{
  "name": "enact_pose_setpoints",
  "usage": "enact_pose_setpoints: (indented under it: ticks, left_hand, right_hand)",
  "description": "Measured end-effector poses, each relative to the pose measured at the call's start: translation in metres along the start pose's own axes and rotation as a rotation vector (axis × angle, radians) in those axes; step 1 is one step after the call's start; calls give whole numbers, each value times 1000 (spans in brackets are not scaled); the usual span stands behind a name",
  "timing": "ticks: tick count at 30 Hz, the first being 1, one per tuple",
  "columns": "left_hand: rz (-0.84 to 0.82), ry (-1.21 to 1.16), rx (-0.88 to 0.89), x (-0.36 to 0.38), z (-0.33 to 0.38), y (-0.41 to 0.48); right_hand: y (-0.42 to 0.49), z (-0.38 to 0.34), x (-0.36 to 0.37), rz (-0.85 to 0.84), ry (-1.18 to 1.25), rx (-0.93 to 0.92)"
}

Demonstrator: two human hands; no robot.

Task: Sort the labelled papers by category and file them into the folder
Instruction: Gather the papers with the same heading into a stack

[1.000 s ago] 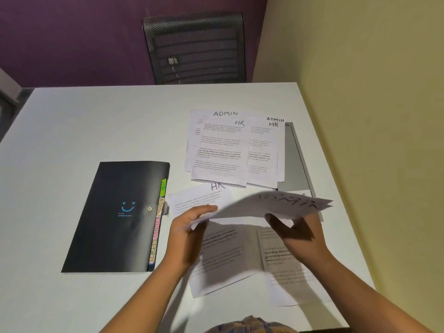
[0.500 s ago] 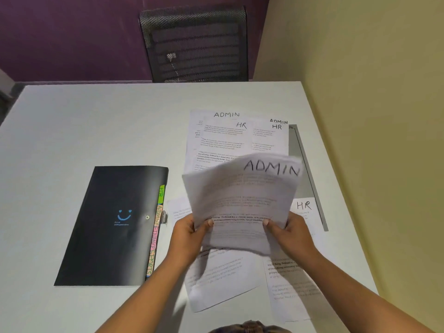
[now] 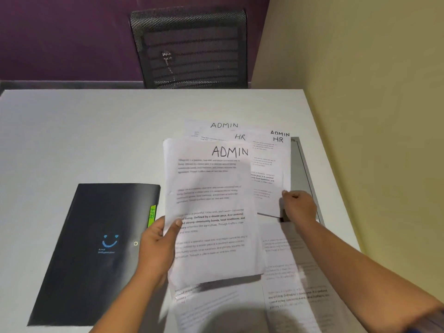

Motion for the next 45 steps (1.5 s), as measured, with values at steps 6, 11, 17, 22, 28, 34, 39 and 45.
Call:
enact_pose_setpoints:
  ticks: [6, 11, 17, 22, 28, 34, 39, 45]
  left_hand:
    - [23, -63, -22, -7, -3, 8]
    - [35, -84, -41, -12, -11, 13]
    - [52, -65, -52, -11, -12, 16]
    - [36, -55, -42, -6, -8, 12]
    - [23, -45, -34, -3, -2, -6]
    - [20, -46, -21, -2, 1, -27]
    - [28, -32, -37, 5, -6, -43]
    - [-30, -96, -97, 21, -9, -63]
  right_hand:
    - [39, 3, 18, -73, -298, 125]
    - [52, 5, 30, -130, -158, 204]
    - [58, -3, 8, -29, 1, 133]
    - [52, -14, -16, 47, -14, -22]
    - [22, -38, -80, 259, -239, -202]
    - [-41, -44, -164, 507, 12, -377]
    - [-102, 3, -157, 309, 454, -244]
    - [-173, 57, -87, -42, 341, -140]
Point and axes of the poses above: each hand's wrist, its own y-axis towards the middle knuckle, its own x-axis out of the palm, z = x × y, the point moved 6 cm from there along y, towards the middle knuckle, and after that the axes turned 4 degrees about -z, right-handed, at the moved point
